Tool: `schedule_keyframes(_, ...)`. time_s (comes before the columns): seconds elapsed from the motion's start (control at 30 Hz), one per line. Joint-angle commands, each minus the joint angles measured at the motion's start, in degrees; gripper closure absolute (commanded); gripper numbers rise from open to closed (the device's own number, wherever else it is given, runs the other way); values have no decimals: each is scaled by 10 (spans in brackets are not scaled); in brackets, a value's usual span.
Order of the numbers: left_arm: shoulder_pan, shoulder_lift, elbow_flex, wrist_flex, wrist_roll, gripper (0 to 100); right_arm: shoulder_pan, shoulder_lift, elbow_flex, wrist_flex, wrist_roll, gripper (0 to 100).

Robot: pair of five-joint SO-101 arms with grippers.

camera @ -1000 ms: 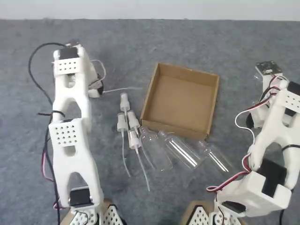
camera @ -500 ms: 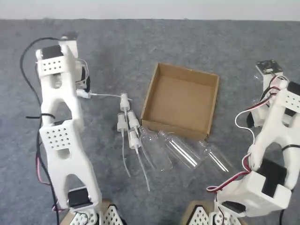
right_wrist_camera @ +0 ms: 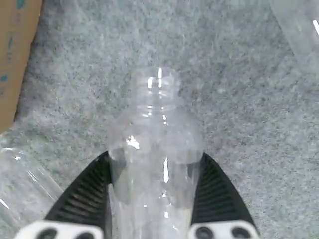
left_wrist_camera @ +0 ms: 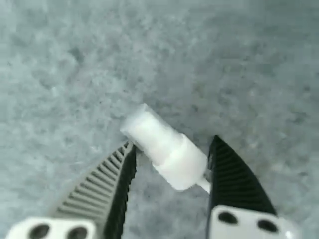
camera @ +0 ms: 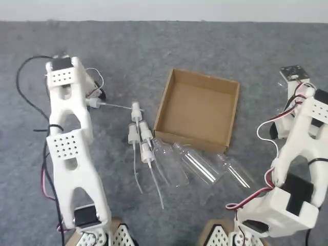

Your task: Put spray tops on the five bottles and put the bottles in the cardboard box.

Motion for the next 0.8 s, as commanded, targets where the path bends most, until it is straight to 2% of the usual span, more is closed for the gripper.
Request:
schedule_keyframes(0.0,1,1,-25,-4,18,776,7,-41,-4,-7,6,976)
schedule_keyframes(0.1,-2,0,-26,-3,15,809,6,-41,-4,-7,6,976)
schedule_keyframes(0.3,-2,4,-51,-2,-63,943,7,-41,-4,-7,6,976)
schedule_keyframes(0.4,-3,1,-68,3,-106,963,7,-41,-4,-7,6,976)
schedule_keyframes(0.6,2,1,-141,63,-184,988,7,-41,-4,-7,6,976)
schedule_keyframes(0.77,4,-5,-114,64,-289,988,7,-41,-4,-7,6,975)
